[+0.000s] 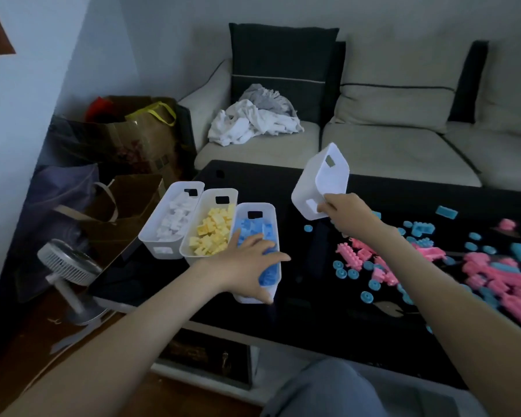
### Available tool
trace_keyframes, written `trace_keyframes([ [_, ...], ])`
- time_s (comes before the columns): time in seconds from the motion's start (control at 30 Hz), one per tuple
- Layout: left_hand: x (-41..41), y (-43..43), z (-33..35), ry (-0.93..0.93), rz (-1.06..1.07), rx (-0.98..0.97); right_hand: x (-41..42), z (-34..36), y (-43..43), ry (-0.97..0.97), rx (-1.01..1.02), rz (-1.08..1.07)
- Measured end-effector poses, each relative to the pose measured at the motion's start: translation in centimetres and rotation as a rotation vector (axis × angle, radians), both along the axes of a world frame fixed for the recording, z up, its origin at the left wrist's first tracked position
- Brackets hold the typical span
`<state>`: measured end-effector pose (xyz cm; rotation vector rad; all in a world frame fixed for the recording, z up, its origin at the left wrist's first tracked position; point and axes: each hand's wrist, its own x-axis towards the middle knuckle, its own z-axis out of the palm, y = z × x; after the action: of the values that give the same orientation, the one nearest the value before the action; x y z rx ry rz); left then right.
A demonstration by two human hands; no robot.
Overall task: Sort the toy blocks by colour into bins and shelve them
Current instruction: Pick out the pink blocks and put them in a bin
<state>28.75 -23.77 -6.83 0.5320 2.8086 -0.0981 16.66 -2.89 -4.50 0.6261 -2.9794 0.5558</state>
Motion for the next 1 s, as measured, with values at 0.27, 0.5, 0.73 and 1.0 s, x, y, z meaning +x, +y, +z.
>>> trace_keyframes([
  [0.27, -8.5, 0.7, -0.9, 0.230, -0.007, -0.033, 4.0, 2.3, 2.3, -0.095, 0.004, -0.038],
  [0.5, -9.3, 3.4, -1.8, 0.439, 0.174, 0.157, 6.6, 1.5, 2.0, -0.029, 0.019, -0.128],
  [0.73, -1.6, 6.3, -1.0, 0.627, 0.195, 0.619, 10.5, 2.6, -0.4, 0.122, -0.097, -0.058],
  [1.0, 1.3, 5.5, 1.5, 1.280, 0.154, 0.627, 14.2, 4.7, -2.2, 0.074, -0.418, 0.076],
])
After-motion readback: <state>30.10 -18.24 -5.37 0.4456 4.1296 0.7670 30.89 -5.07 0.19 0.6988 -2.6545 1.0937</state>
